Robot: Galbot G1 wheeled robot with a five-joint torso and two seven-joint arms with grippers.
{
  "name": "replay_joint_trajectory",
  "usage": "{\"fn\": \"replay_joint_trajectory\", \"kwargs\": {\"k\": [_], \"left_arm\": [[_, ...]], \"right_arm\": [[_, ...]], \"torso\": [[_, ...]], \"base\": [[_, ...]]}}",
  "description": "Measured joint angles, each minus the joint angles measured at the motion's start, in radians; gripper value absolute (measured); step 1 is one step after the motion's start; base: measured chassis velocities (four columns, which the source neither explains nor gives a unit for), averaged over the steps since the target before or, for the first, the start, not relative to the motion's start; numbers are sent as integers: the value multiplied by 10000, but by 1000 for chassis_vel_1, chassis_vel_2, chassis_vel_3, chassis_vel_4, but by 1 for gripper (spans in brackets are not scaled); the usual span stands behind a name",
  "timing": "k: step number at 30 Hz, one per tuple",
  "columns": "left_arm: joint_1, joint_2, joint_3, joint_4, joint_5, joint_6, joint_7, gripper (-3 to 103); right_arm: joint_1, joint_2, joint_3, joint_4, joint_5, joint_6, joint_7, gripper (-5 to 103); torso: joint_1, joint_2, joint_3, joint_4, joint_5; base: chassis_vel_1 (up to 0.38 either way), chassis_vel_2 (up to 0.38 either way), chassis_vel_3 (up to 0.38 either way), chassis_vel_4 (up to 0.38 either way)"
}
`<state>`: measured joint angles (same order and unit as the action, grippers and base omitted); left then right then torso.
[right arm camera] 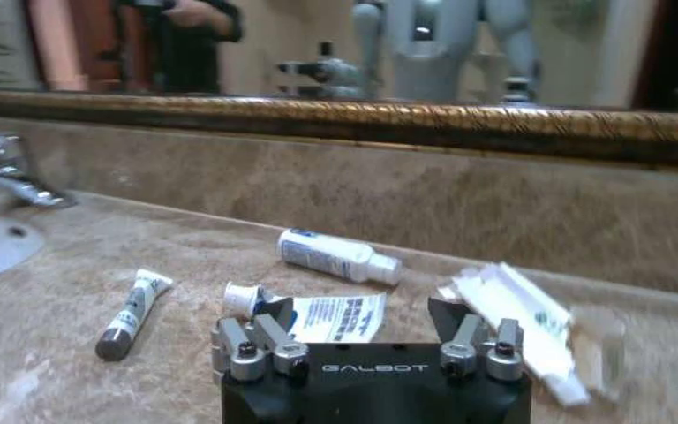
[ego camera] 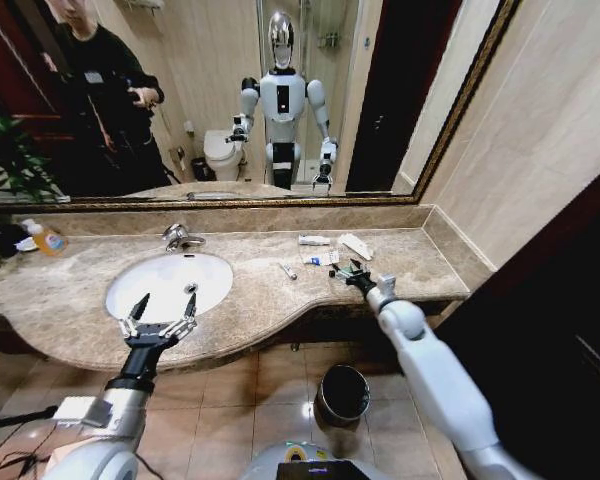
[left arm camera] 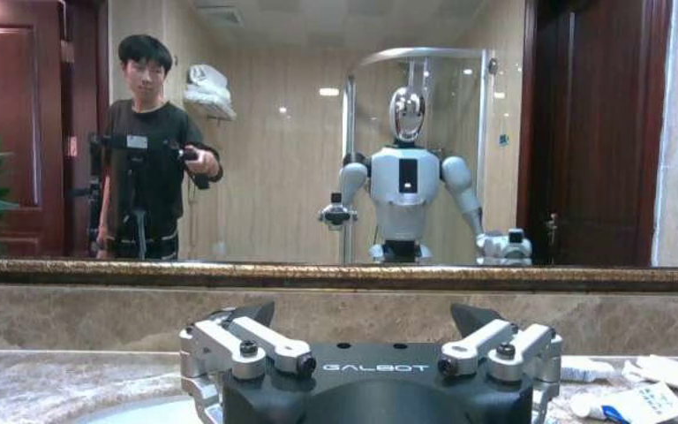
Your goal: Pick up the trash from the sink and place it in the trash bin.
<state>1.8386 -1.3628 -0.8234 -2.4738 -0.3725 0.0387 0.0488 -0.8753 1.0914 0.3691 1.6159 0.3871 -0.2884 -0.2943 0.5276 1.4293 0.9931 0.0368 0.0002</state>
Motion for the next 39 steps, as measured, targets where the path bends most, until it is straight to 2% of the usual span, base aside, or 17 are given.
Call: {"fn": "replay_joint_trajectory", "kwargs": {"k": [1,5,7,10,12,14,16,19,20,22,24,26,34,36,39], "left_arm": [[0,0,0,0,0,0,0,100],[0,0,0,0,0,0,0,100],[0,0,0,0,0,0,0,100],[0,0,0,0,0,0,0,100],[0,0,0,0,0,0,0,100],[0,-1,0,0,0,0,0,100],[0,-1,0,0,0,0,0,100],[0,0,0,0,0,0,0,100],[0,0,0,0,0,0,0,100],[0,0,0,0,0,0,0,100],[0,0,0,0,0,0,0,100],[0,0,0,0,0,0,0,100],[0,0,0,0,0,0,0,100],[0,0,0,0,0,0,0,100],[0,0,0,0,0,0,0,100]], "right_arm": [[0,0,0,0,0,0,0,76],[663,-423,34,-1209,-302,665,-1829,89],[760,-492,-24,-1362,-303,706,-2063,90],[1270,-851,-419,-2049,-520,940,-3174,93],[1411,-951,-554,-2206,-580,1011,-3437,93],[1759,-1216,-952,-2557,-627,1227,-4095,96],[1850,-1270,-1052,-2649,-642,1289,-4266,96],[2486,-1481,-1614,-3260,-833,1689,-5379,93],[2486,-1481,-1614,-3260,-833,1689,-5379,93],[2859,-1577,-1874,-3528,-1203,1871,-6282,93],[2989,-1588,-1992,-3626,-1258,1912,-6452,91],[3194,-1555,-2133,-3810,-1307,1968,-6611,99],[3770,-1301,-2585,-4425,-1438,2099,-6658,102],[3852,-1272,-2670,-4523,-1439,2097,-6650,100],[4046,-1269,-2834,-4712,-1431,2058,-6621,90]], "torso": [[0,0,0,0,0],[0,0,0,0,2],[0,0,1,0,3],[0,-1,1,0,1],[0,-1,1,0,2],[0,-2,1,0,0],[0,-2,1,0,0],[0,-2,1,1,-1],[0,-2,1,1,-1],[1,-2,1,1,-5],[0,-2,0,0,-3],[0,-2,0,0,-3],[0,-3,0,0,-3],[0,-2,0,1,-1],[0,-2,0,1,-3]], "base": [[0,0,0,0],[0,0,0,0],[0,0,0,0],[0,0,0,0],[0,0,0,0],[0,0,0,0],[0,0,0,0],[0,0,0,0],[0,0,0,0],[0,0,0,0],[0,0,0,0],[0,0,0,0],[0,0,0,0],[0,0,0,0],[0,0,0,0]]}}
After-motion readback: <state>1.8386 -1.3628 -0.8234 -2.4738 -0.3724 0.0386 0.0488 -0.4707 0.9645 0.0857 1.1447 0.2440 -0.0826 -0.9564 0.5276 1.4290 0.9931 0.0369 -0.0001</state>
